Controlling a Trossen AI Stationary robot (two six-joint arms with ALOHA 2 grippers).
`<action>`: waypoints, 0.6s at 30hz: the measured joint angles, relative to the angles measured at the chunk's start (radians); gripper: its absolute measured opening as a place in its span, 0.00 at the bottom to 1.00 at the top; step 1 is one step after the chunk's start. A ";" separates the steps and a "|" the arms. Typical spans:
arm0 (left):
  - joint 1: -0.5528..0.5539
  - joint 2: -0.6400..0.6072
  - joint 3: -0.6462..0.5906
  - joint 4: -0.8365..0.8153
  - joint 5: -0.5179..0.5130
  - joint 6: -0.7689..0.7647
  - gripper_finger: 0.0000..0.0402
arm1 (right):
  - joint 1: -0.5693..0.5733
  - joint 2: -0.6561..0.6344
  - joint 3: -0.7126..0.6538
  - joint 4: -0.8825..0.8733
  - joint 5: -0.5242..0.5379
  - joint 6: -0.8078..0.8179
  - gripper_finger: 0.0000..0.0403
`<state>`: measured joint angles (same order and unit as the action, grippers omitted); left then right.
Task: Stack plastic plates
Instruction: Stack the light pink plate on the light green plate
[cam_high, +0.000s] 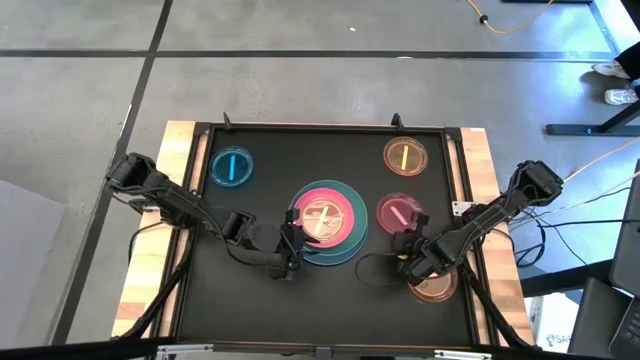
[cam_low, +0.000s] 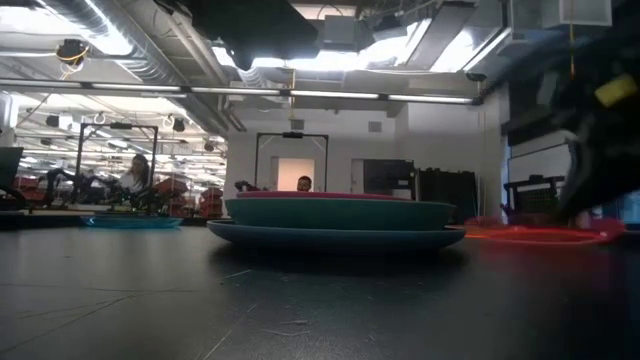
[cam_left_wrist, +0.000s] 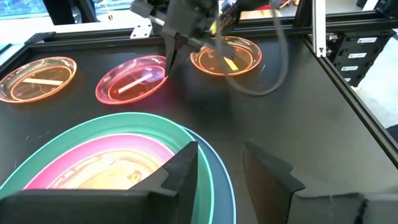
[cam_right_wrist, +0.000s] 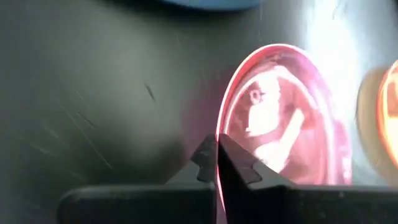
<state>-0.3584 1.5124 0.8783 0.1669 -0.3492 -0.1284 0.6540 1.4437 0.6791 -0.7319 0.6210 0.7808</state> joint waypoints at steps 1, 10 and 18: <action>0.000 0.000 0.000 0.000 0.000 0.001 0.30 | 0.000 0.000 0.017 0.000 0.013 -0.021 0.00; 0.000 0.000 0.000 0.000 0.000 0.008 0.30 | 0.000 0.000 0.162 0.011 0.111 -0.193 0.00; 0.000 0.000 0.000 -0.001 0.000 0.008 0.30 | -0.020 0.009 0.178 0.291 0.157 -0.508 0.00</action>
<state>-0.3584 1.5127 0.8783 0.1661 -0.3496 -0.1204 0.6345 1.4523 0.8566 -0.4410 0.7775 0.2725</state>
